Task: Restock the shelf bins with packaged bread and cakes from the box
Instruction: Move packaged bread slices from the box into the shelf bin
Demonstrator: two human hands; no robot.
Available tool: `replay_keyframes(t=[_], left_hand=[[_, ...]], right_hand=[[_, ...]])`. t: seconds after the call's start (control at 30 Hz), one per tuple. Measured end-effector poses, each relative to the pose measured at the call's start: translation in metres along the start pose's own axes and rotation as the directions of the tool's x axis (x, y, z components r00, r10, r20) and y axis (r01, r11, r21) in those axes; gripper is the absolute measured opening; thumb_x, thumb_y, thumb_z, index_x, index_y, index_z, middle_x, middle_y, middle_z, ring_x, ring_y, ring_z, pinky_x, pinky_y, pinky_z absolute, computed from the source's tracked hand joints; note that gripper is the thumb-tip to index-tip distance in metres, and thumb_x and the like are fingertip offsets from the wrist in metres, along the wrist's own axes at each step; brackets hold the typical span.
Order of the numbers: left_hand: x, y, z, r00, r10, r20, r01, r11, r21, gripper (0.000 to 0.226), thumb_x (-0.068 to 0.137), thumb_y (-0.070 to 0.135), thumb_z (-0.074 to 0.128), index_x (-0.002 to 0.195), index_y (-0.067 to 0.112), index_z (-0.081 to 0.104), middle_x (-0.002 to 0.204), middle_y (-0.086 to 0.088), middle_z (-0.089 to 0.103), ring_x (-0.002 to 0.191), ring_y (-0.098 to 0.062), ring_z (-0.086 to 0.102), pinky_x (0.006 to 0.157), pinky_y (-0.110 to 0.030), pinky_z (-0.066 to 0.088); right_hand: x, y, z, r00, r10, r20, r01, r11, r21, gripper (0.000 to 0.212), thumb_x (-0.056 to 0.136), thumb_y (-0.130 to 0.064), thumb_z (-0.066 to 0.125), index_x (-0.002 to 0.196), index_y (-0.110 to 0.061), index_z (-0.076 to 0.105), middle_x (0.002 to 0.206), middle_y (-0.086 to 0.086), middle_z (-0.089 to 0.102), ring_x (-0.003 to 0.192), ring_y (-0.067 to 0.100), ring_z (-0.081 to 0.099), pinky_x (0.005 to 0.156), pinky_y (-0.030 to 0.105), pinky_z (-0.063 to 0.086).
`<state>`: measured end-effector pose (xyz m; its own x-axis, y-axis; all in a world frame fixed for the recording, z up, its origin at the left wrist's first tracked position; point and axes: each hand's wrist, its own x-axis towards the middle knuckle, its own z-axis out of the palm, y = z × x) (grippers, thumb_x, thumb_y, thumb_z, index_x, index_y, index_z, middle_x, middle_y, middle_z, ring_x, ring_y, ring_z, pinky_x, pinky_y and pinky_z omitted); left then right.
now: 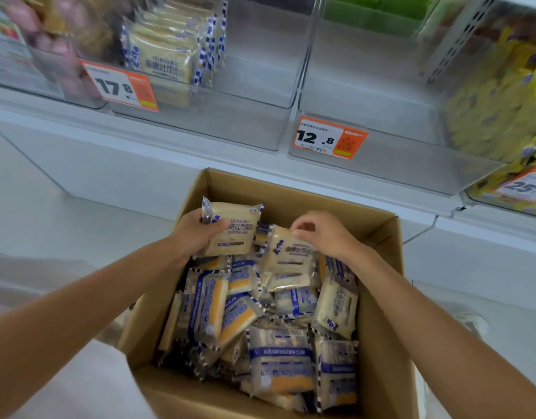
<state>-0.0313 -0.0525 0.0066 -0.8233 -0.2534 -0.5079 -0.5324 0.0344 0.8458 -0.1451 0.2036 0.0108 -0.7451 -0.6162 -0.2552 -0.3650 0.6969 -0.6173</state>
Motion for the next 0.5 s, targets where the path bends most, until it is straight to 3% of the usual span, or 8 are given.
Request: replay_keyframes(t=[0.07, 0.13, 0.2, 0.23, 0.3, 0.4, 0.5], left_hand=[[-0.003, 0.007, 0.003, 0.998, 0.062, 0.015, -0.062, 0.998, 0.022, 0.026, 0.095, 0.039, 0.060, 0.111, 0.018, 0.066, 0.096, -0.002, 0.075, 0.089, -0.021, 0.071, 0.077, -0.039, 0.059], [-0.012, 0.022, 0.009, 0.989, 0.113, 0.099, -0.116, 0.993, 0.024, 0.051, 0.093, 0.059, 0.048, 0.111, 0.015, 0.067, 0.090, -0.006, 0.075, 0.073, -0.018, 0.069, 0.060, -0.028, 0.055], [-0.022, 0.036, 0.013, 0.974, 0.150, 0.171, -0.159, 0.987, 0.037, 0.067, 0.080, 0.074, 0.050, 0.112, 0.017, 0.068, 0.099, -0.008, 0.075, 0.083, -0.022, 0.072, 0.078, -0.036, 0.058], [-0.027, 0.042, 0.012, 0.968, 0.172, 0.182, -0.177, 0.984, 0.017, 0.063, 0.077, 0.070, 0.056, 0.113, 0.019, 0.068, 0.103, -0.005, 0.075, 0.093, -0.023, 0.072, 0.091, -0.043, 0.056], [-0.032, 0.053, 0.001, 0.967, 0.212, 0.141, -0.214, 0.977, -0.005, 0.045, 0.080, 0.053, 0.068, 0.112, 0.022, 0.069, 0.104, -0.001, 0.076, 0.099, -0.018, 0.072, 0.098, -0.045, 0.053], [-0.037, 0.079, -0.029, 0.954, 0.296, 0.046, -0.298, 0.954, 0.035, 0.023, 0.090, 0.035, 0.068, 0.108, 0.022, 0.070, 0.098, 0.003, 0.077, 0.091, -0.011, 0.072, 0.087, -0.036, 0.056], [-0.047, 0.123, -0.067, 0.926, 0.375, 0.032, -0.377, 0.922, 0.087, 0.016, 0.089, 0.033, 0.070, 0.101, 0.023, 0.068, 0.088, 0.010, 0.077, 0.083, -0.005, 0.072, 0.076, -0.031, 0.057]], right_hand=[[0.004, -0.033, -0.011, 0.996, -0.060, -0.072, 0.068, 0.990, 0.120, 0.008, 0.094, -0.025, 0.062, 0.096, -0.026, 0.070, 0.093, -0.016, 0.064, 0.088, -0.004, 0.057, 0.074, 0.010, 0.038], [0.011, -0.062, -0.011, 0.985, -0.099, -0.140, 0.121, 0.980, 0.159, 0.008, 0.094, -0.025, 0.063, 0.095, -0.024, 0.070, 0.093, -0.012, 0.062, 0.087, 0.000, 0.057, 0.073, 0.011, 0.039], [0.019, -0.085, -0.007, 0.969, -0.146, -0.201, 0.176, 0.974, 0.141, 0.006, 0.093, -0.021, 0.063, 0.093, -0.022, 0.069, 0.095, -0.005, 0.058, 0.088, 0.007, 0.056, 0.077, 0.014, 0.041], [0.022, -0.095, -0.006, 0.960, -0.169, -0.221, 0.203, 0.969, 0.143, 0.006, 0.093, -0.020, 0.063, 0.095, -0.021, 0.068, 0.098, -0.004, 0.056, 0.091, 0.007, 0.055, 0.081, 0.015, 0.041], [0.024, -0.116, -0.012, 0.958, -0.193, -0.213, 0.226, 0.964, 0.142, 0.016, 0.093, -0.020, 0.063, 0.109, -0.020, 0.066, 0.114, -0.004, 0.056, 0.107, 0.007, 0.054, 0.093, 0.018, 0.040], [0.023, -0.149, -0.036, 0.972, -0.225, -0.064, 0.223, 0.974, -0.036, 0.058, 0.089, -0.027, 0.067, 0.143, -0.022, 0.045, 0.142, -0.001, 0.050, 0.132, 0.014, 0.044, 0.106, 0.024, 0.033], [0.030, -0.192, -0.063, 0.946, -0.310, -0.098, 0.279, 0.927, -0.250, 0.066, 0.083, -0.036, 0.072, 0.141, -0.021, 0.045, 0.134, 0.000, 0.054, 0.122, 0.019, 0.048, 0.104, 0.033, 0.037]])
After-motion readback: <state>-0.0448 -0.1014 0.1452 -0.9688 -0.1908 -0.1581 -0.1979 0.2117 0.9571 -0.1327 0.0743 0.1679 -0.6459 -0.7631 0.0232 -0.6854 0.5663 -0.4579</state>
